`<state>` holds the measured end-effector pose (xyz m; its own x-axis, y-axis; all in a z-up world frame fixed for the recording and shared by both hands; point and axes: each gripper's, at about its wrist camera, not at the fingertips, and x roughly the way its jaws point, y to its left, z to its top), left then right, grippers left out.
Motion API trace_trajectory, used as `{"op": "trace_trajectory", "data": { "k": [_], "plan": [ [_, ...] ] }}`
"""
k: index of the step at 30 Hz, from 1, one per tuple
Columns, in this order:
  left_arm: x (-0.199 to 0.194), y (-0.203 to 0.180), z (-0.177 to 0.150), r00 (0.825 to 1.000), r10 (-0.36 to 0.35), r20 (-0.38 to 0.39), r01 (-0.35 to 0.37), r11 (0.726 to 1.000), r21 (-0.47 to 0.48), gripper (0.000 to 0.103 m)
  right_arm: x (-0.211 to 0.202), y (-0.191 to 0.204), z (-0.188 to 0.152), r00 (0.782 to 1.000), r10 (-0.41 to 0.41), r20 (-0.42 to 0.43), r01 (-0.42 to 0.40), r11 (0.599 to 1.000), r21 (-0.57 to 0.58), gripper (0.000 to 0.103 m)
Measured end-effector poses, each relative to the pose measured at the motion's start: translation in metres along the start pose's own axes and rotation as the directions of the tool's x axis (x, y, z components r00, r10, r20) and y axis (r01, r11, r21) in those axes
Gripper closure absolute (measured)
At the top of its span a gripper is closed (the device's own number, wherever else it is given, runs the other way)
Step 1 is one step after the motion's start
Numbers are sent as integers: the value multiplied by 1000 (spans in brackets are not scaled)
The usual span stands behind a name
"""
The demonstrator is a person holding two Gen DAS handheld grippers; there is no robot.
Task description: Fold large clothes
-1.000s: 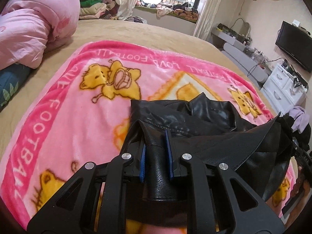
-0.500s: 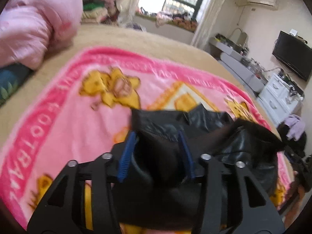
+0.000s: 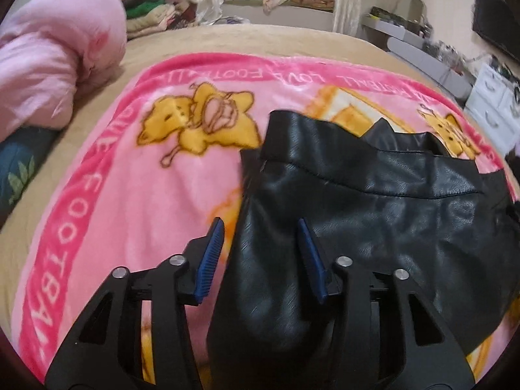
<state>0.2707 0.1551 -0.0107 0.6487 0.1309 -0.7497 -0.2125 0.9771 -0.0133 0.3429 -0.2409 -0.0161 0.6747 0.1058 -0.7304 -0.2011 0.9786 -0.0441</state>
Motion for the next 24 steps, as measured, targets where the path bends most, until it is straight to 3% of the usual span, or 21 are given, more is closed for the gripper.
{"op": "trace_trajectory", "data": {
  "k": [1, 2, 3, 6, 8, 11, 17, 23, 24],
  "plan": [
    [0, -3, 1, 1000, 19, 6, -19, 1000, 15, 84, 3, -1, 1, 1000, -4, 0, 4, 1000, 0, 73],
    [-2, -6, 2, 998, 51, 22, -51, 998, 35, 96, 2, -2, 1, 1000, -7, 7, 7, 1000, 4, 88],
    [-4, -7, 3, 996, 72, 43, -74, 996, 48, 98, -3, -4, 1, 1000, 0, 23, 0, 1000, 16, 93],
    [-22, 2, 15, 993, 58, 104, -58, 998, 1, 100, -27, -14, 10, 993, 10, 115, -17, 998, 62, 97],
    [-34, 9, 25, 990, 21, 140, -17, 999, -29, 100, -42, -26, 22, 981, 63, 184, -86, 989, 121, 97],
    [-39, 12, 38, 986, 17, 166, -10, 999, -41, 100, -42, -35, 34, 972, 71, 223, -111, 979, 170, 97],
    [-5, 15, 42, 994, 19, 107, -10, 997, -80, 100, -5, -35, 40, 984, 51, 173, -87, 974, 211, 97],
    [18, 11, 38, 993, 100, 71, -97, 995, -36, 103, 25, -34, 35, 995, 8, 95, -28, 977, 213, 97],
    [21, 11, 38, 987, 143, 75, -142, 990, -25, 103, 30, -34, 33, 997, 4, 83, -22, 976, 215, 97]
  ]
}}
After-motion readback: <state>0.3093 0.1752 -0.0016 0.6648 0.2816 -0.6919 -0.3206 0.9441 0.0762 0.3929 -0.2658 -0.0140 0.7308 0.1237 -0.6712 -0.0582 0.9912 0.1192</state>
